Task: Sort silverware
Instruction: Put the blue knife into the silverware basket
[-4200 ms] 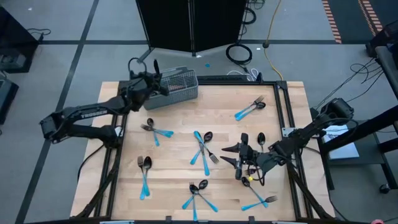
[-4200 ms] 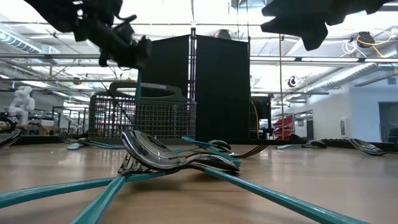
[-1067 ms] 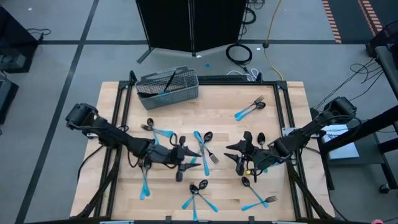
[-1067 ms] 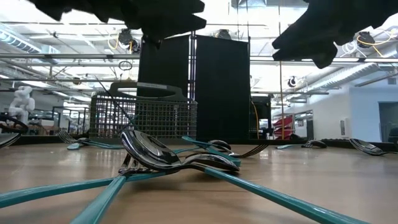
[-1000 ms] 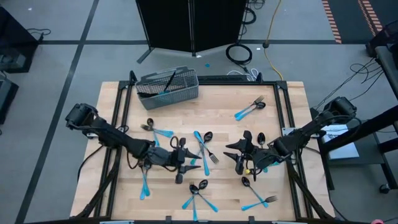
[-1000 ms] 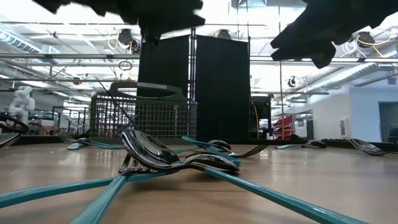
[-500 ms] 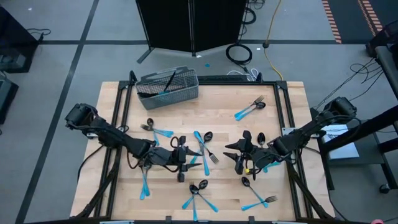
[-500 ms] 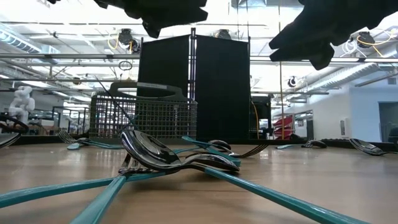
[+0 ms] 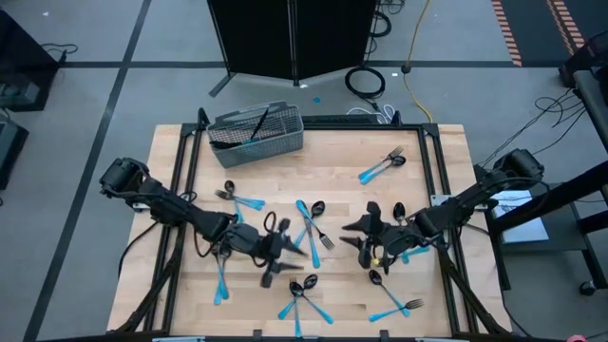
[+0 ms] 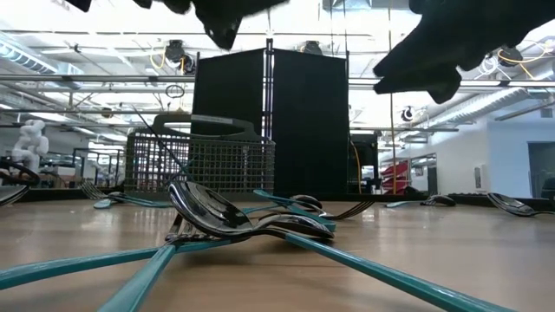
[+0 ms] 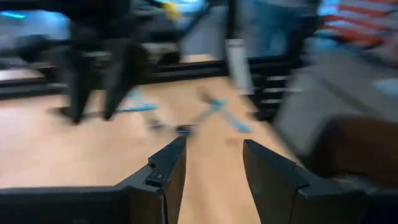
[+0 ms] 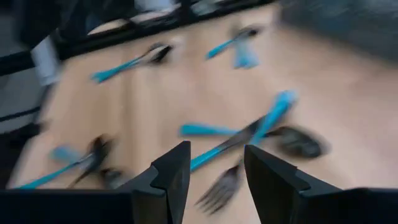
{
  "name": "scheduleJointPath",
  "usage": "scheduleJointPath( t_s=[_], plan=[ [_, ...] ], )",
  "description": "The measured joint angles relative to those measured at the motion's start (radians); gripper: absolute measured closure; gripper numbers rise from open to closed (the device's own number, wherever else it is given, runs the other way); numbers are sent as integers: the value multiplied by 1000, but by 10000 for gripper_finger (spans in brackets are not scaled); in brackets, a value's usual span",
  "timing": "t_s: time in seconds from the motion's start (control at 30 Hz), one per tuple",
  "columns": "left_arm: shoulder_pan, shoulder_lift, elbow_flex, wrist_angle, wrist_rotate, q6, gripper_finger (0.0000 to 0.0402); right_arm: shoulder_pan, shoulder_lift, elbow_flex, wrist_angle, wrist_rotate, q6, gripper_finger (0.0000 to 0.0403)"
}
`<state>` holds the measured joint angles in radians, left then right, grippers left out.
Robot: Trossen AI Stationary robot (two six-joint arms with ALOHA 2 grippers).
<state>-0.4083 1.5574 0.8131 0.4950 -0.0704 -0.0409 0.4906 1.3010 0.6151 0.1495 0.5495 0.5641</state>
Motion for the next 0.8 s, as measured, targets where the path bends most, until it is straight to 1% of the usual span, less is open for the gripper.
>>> scheduleJointPath(
  t_s=[0.07, 0.1, 0.17, 0.23, 0.3, 0.4, 0.5, 0.57, 0.63, 0.7, 0.8],
  plan=[
    [-15, 0, 0, -2, 73, -7, 246, -4, -11, 0, -5, -123, 2, 259],
    [-24, 0, 0, -7, 90, -14, 246, -6, -16, 3, -10, -182, 13, 259],
    [-41, 0, 0, -18, 93, -37, 246, -7, -17, 29, -59, -281, 47, 259],
    [-50, 0, 5, -61, 85, -78, 246, -4, -16, 69, -162, -331, 63, 259],
    [-54, 1, 30, -150, 55, -107, 246, -4, -6, 125, -276, -351, 76, 259],
    [-59, 1, 109, -342, -14, -140, 246, -4, 5, 205, -456, -351, 69, 259],
    [-76, 0, 174, -511, -87, -164, 246, -4, 10, 250, -563, -351, 44, 259],
    [-90, 0, 177, -565, -137, -188, 246, -3, 10, 250, -599, -369, 41, 259],
    [-105, 0, 177, -624, -170, -249, 246, 8, 11, 250, -664, -371, 60, 259],
    [-122, 1, 176, -691, -178, -330, 246, 22, 11, 250, -729, -372, 96, 259],
    [-155, 17, 152, -712, -188, -425, 246, 48, 14, 250, -809, -373, 154, 259]
  ],
)
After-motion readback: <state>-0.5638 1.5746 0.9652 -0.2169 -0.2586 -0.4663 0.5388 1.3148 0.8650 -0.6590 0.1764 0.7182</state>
